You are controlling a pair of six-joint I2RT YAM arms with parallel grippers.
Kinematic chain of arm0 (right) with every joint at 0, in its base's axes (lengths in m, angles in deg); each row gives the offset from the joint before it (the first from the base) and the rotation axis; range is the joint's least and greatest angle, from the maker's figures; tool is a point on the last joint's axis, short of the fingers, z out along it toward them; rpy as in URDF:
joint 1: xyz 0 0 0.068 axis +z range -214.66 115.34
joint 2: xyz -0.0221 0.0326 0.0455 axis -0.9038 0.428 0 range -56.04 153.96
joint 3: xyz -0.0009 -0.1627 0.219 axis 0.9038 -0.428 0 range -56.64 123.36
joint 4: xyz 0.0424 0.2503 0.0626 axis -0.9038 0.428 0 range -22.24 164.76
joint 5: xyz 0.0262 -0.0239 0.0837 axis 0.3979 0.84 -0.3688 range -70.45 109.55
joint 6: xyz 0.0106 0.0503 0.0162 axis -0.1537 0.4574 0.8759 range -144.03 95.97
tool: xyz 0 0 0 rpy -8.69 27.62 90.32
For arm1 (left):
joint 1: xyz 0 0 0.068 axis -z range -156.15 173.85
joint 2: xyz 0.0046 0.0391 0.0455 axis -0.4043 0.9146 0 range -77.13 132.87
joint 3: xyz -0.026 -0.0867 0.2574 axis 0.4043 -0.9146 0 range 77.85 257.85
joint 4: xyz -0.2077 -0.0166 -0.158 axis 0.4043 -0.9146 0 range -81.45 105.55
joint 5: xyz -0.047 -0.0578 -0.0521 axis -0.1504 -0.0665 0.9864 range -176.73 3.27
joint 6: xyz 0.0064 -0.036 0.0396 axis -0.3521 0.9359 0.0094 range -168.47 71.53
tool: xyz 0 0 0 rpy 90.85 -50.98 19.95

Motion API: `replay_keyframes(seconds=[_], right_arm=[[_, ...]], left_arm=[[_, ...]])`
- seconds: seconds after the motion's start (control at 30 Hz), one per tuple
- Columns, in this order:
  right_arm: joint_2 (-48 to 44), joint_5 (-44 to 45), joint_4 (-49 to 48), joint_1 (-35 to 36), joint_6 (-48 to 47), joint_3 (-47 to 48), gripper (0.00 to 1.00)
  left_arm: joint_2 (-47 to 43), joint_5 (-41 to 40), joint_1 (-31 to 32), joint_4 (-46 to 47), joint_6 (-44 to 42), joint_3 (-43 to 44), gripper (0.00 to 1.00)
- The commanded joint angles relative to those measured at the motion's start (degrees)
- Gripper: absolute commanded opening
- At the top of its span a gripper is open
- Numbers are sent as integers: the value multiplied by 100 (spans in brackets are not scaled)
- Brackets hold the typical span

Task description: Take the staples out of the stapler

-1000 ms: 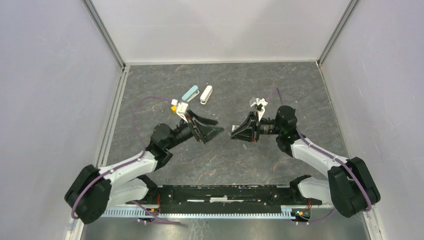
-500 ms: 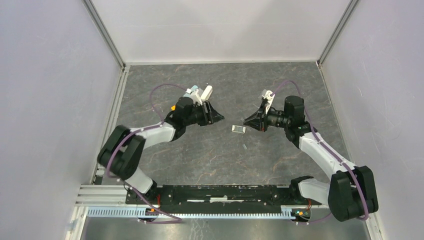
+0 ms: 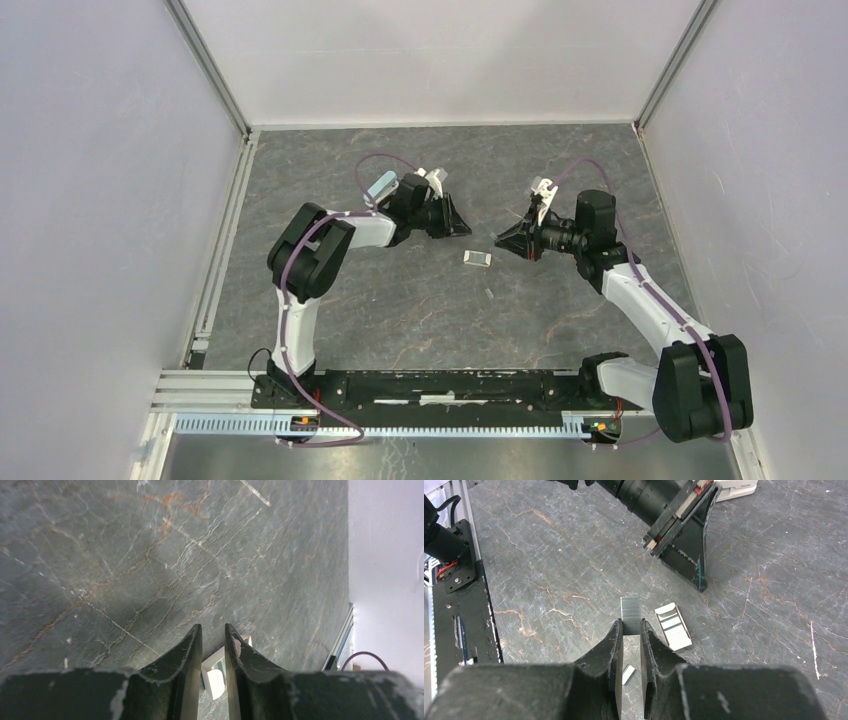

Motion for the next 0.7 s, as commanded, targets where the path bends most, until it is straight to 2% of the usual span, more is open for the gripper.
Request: replay_keyframes(seconds=[0.0,0.37,0.53,0.67], right_arm=[[-41,1,-12,-41,-118,256,13],[-58,-44,-13,-48,-100,261,13],[-53,-44,-3,-61,-117,260,13],[-41,40,83,-57,-205,278,13]], left_arm=[[281,330,116,-135,-50,297,29],[602,521,160,-326,-98,481,25],[320,464,197,-267,-123,26,24],[-30,367,208,197,64,-589,24]])
